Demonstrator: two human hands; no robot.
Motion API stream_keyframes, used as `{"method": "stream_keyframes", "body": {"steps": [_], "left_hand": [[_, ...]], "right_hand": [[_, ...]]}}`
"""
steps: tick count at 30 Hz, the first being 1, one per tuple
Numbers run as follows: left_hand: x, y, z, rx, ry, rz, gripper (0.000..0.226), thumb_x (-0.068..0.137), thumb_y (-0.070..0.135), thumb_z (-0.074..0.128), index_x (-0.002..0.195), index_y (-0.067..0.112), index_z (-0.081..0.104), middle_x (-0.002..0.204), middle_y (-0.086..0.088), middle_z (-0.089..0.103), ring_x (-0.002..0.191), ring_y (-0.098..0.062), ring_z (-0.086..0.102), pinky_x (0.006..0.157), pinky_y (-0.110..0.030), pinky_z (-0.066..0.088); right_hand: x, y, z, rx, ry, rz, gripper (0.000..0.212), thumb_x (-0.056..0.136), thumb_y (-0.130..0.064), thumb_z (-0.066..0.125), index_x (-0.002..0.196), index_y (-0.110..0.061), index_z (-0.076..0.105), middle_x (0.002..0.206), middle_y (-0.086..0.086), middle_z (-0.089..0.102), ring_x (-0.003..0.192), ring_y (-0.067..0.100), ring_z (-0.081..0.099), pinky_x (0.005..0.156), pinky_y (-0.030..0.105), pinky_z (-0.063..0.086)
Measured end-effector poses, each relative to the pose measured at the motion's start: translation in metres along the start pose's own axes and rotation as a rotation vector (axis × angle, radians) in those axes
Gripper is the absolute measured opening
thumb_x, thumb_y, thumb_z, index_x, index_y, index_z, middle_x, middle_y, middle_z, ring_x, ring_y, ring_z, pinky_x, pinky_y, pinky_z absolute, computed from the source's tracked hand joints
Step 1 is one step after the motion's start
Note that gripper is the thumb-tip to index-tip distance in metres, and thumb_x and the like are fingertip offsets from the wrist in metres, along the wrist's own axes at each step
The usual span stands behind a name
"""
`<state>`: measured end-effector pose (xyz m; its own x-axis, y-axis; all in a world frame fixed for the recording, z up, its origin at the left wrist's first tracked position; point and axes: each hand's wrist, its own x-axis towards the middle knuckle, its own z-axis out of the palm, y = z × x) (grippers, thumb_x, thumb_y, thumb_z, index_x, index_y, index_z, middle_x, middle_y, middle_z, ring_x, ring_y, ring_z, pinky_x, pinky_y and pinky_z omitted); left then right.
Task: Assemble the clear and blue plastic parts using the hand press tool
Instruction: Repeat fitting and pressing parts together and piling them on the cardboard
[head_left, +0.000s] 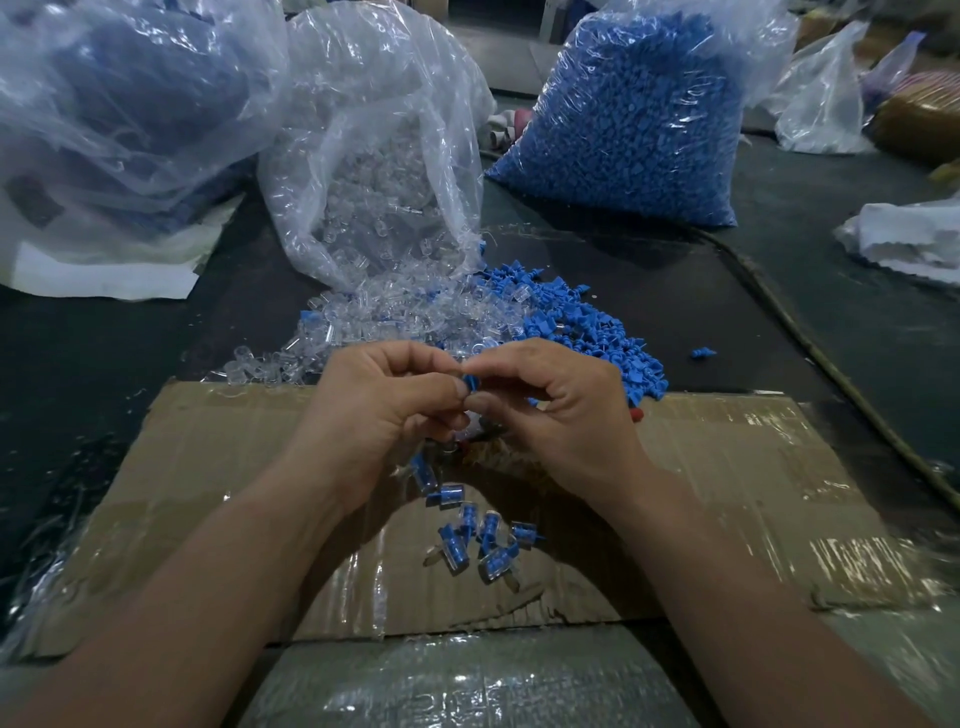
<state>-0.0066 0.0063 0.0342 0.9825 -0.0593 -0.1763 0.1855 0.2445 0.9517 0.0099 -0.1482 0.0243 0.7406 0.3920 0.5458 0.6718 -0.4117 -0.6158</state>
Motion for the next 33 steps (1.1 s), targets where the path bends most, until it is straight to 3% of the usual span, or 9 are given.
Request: {"method": "stream_keyframes", "body": {"steps": [15, 20, 23, 25, 27, 30, 33], "left_hand": [[0.0, 0.0, 0.001, 0.008, -0.027, -0.03, 0.016, 0.053, 0.004, 0.065, 0.068, 0.001, 0.06, 0.055, -0.01, 0.064, 0.045, -0.015, 0.06, 0.043, -0.017, 0.049], [-0.001, -0.001, 0.001, 0.016, -0.014, -0.016, 0.015, 0.054, 0.007, 0.065, 0.068, 0.003, 0.06, 0.053, -0.006, 0.061, 0.042, -0.01, 0.056, 0.037, -0.012, 0.042], [0.001, -0.002, -0.001, -0.037, 0.02, -0.013, 0.011, 0.054, 0.007, 0.065, 0.065, 0.004, 0.061, 0.051, -0.007, 0.06, 0.04, -0.01, 0.053, 0.034, -0.012, 0.039], [0.003, -0.003, -0.003, -0.052, 0.054, 0.007, 0.011, 0.053, 0.007, 0.066, 0.064, 0.005, 0.062, 0.053, -0.008, 0.06, 0.043, -0.013, 0.054, 0.037, -0.014, 0.043], [0.004, -0.003, -0.005, -0.076, 0.069, 0.016, 0.015, 0.055, 0.005, 0.065, 0.068, 0.002, 0.061, 0.054, -0.008, 0.061, 0.044, -0.012, 0.056, 0.039, -0.015, 0.046], [0.003, -0.003, -0.005, -0.117, 0.071, 0.013, 0.019, 0.055, 0.004, 0.065, 0.073, -0.001, 0.059, 0.054, -0.007, 0.061, 0.044, -0.011, 0.057, 0.041, -0.016, 0.048], [0.002, -0.001, -0.004, -0.145, 0.082, 0.01, 0.021, 0.054, 0.003, 0.064, 0.074, -0.001, 0.058, 0.053, -0.006, 0.06, 0.044, -0.012, 0.056, 0.041, -0.016, 0.047]], "right_hand": [[0.0, 0.0, -0.005, -0.068, 0.008, -0.072, 0.02, 0.074, -0.001, 0.071, 0.093, -0.002, 0.07, 0.088, 0.006, 0.07, 0.083, 0.008, 0.062, 0.077, 0.019, 0.052], [0.001, -0.004, -0.007, -0.053, -0.046, 0.016, 0.024, 0.075, -0.015, 0.071, 0.096, -0.005, 0.07, 0.086, 0.001, 0.069, 0.08, 0.007, 0.063, 0.075, 0.021, 0.053], [0.001, -0.001, -0.017, -0.045, -0.123, 0.251, 0.025, 0.075, -0.022, 0.072, 0.099, -0.015, 0.069, 0.083, -0.021, 0.06, 0.083, -0.002, 0.06, 0.076, 0.009, 0.047], [0.002, 0.005, -0.028, -0.068, -0.212, 0.42, 0.024, 0.073, -0.026, 0.072, 0.096, -0.027, 0.066, 0.08, -0.026, 0.057, 0.082, -0.012, 0.056, 0.07, 0.004, 0.044], [0.003, 0.012, -0.041, -0.14, -0.325, 0.531, 0.026, 0.07, -0.032, 0.074, 0.093, -0.035, 0.063, 0.082, -0.026, 0.057, 0.079, -0.014, 0.055, 0.065, 0.007, 0.042], [0.002, 0.016, -0.057, -0.172, -0.52, 0.651, 0.042, 0.063, -0.039, 0.078, 0.101, -0.037, 0.061, 0.091, -0.023, 0.059, 0.088, -0.007, 0.054, 0.073, 0.011, 0.039], [0.0, 0.012, -0.059, -0.271, -0.699, 0.63, 0.065, 0.056, -0.045, 0.081, 0.114, -0.039, 0.051, 0.102, -0.025, 0.048, 0.095, -0.003, 0.048, 0.077, 0.016, 0.039]]}}
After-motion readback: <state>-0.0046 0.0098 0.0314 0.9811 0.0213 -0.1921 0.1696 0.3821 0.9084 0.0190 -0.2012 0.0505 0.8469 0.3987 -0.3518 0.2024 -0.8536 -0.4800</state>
